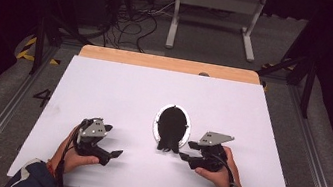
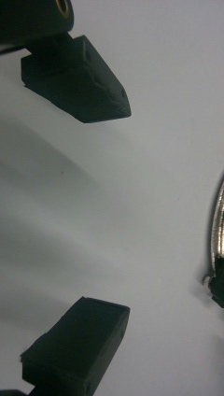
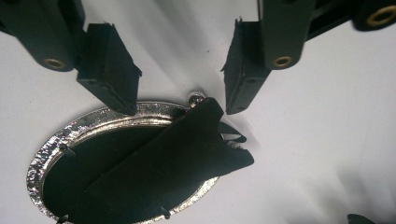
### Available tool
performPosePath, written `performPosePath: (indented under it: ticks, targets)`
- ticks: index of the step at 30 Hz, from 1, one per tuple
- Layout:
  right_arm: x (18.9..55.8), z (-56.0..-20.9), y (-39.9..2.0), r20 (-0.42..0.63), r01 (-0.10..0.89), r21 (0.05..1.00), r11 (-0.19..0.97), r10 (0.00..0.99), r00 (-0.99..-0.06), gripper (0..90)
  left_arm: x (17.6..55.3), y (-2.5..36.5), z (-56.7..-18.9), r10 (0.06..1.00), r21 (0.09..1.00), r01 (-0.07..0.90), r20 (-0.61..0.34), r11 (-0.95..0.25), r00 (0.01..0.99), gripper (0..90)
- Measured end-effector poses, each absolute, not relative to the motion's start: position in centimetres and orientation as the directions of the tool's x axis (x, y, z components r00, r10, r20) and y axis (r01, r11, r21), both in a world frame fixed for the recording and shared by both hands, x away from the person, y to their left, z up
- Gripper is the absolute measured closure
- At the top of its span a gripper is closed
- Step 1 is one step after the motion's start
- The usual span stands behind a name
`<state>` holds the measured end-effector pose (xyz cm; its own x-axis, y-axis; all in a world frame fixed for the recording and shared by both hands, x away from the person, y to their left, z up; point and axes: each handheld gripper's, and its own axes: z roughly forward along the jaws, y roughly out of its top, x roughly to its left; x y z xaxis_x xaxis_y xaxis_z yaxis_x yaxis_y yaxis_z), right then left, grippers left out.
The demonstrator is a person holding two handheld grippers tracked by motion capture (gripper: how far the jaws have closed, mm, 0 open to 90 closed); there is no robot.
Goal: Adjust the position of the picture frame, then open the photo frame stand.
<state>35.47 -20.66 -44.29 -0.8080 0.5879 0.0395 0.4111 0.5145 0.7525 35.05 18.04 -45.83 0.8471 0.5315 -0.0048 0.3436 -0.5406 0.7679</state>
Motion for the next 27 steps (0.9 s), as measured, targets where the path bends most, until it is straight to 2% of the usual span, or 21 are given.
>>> performPosePath:
  ticks: [18,27]
  targets:
    - [35.19,-44.35,-20.39,0.032,0.409,0.754,0.515,0.592,-0.805,45.1,35.15,17.76,-45.95,0.519,0.768,0.338,-0.009,-0.544,0.854,8.0]
    - [35.27,-44.68,-20.35,0.036,0.417,0.741,0.527,0.588,-0.808,48.9,35.26,17.50,-46.14,0.520,0.760,0.343,-0.008,-0.552,0.854,8.4]
